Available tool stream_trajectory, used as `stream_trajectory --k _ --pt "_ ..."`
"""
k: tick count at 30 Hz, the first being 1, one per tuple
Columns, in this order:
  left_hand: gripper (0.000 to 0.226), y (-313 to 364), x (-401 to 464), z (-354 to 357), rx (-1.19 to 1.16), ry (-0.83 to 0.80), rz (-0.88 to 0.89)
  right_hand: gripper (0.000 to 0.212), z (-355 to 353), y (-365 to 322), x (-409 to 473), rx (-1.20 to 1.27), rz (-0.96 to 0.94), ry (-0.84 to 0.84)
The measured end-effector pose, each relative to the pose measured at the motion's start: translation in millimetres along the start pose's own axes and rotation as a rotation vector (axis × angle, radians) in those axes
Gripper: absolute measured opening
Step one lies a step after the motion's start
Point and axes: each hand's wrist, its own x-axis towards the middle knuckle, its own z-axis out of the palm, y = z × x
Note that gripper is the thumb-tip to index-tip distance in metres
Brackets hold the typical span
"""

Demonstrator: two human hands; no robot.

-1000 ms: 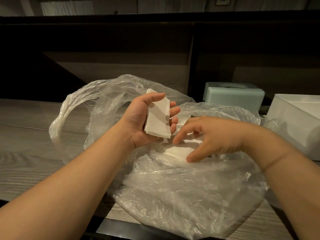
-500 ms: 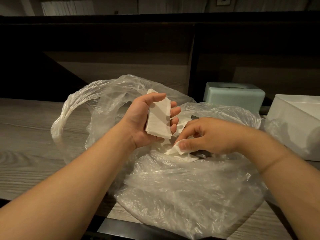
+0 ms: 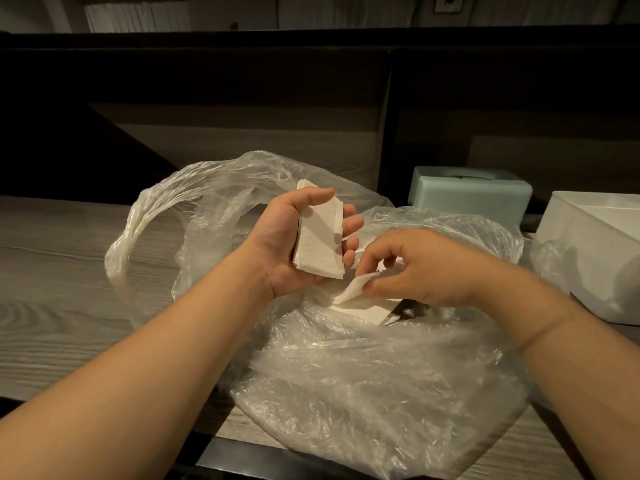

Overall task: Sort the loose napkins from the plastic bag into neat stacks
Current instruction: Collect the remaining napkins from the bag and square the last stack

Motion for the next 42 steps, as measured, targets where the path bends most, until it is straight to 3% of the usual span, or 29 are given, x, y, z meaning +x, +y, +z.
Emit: stream_trajectory --k 3,9,13,17,22,28,37,40,42 --pt "0.052 0.7 0.7 -1.6 -0.026 0.016 0.010 0.007 -5.3 -2.7 -0.8 0.114 -0.025 0.092" --pt "0.051 0.9 -1.1 0.0 -0.008 0.006 0.026 0.010 -14.0 -4.5 -3.7 0.576 -0.105 0.130" --pt "0.052 1.0 -2.6 0.9 0.096 -0.025 0.026 0.022 -18.6 -3.2 -6.1 0.689 -0.145 0.159" --pt "0.037 -1.8 -8.8 6.1 0.198 -0.104 0.026 0.029 -20.5 -3.0 -5.0 0.755 -0.155 0.231" --pt "0.050 -7.5 -8.2 7.2 0.189 -0.270 -0.089 0.022 -15.7 -5.2 -3.3 0.675 -0.094 0.315" --pt "0.082 -9.6 -7.6 5.7 0.193 -0.281 -0.175 0.012 -11.1 -6.8 -1.9 0.569 -0.044 0.354" --pt "0.072 -12.9 -8.5 7.9 0.228 -0.360 -0.143 0.010 -0.3 -7.3 3.1 0.508 -0.090 0.427" --pt "0.056 -13.4 -8.0 9.6 0.148 -0.294 -0.155 0.024 6.6 -5.2 8.0 0.384 -0.090 0.572" --pt "0.052 -12.6 -7.3 11.4 0.049 -0.215 -0.156 0.040 9.7 -4.5 7.4 0.296 -0.126 0.581"
